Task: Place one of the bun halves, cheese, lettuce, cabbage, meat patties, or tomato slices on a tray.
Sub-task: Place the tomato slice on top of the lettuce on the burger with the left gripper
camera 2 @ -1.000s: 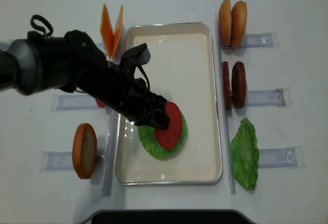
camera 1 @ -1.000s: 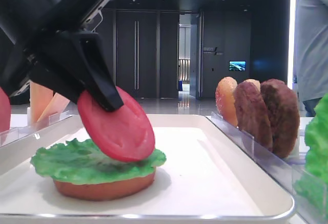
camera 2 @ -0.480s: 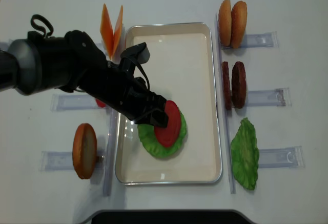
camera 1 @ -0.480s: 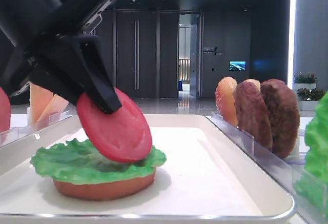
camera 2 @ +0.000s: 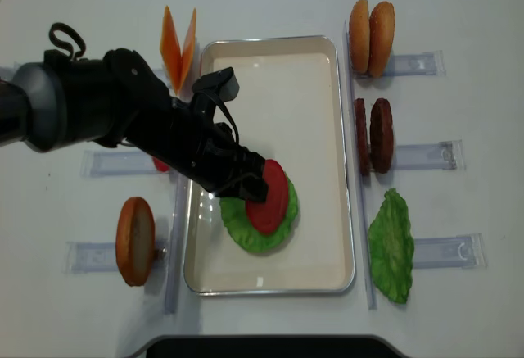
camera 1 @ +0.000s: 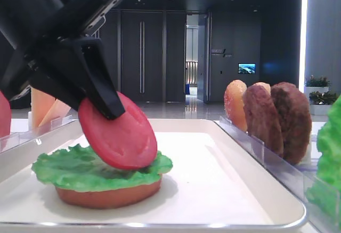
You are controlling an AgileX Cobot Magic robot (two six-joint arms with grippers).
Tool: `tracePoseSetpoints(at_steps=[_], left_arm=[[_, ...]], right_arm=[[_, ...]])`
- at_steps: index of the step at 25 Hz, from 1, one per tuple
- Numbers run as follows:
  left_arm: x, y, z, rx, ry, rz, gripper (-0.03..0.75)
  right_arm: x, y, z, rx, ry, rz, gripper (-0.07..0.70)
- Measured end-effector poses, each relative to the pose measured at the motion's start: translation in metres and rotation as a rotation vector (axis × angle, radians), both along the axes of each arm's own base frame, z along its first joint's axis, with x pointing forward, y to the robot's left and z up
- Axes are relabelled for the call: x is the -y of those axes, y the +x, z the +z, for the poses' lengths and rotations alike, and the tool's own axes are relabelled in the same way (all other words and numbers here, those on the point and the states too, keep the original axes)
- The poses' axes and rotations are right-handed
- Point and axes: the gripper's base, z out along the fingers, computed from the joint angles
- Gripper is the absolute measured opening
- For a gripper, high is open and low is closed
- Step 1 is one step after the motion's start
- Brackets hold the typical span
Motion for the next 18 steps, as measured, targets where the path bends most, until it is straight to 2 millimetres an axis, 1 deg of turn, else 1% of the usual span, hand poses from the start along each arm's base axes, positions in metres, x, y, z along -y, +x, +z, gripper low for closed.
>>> tracePoseSetpoints(at_steps=[12, 15, 18], left_arm=[[-0.0032, -0.0007, -0.0023, -0.027, 0.041, 0.025, 0.059], [-0.0038, -0.0009, -0.0027, -0.03, 0.049, 0.027, 0.109], [-0.0047, -0.0011, -0.0033, -0.034, 0.061, 0.029, 0.204]], right_arm=[[0.0, 0.0, 0.0, 0.0, 0.0, 0.0, 0.539], [0.0, 0.0, 0.0, 0.0, 0.0, 0.0, 0.539], [0.0, 0.0, 0.0, 0.0, 0.0, 0.0, 0.539]])
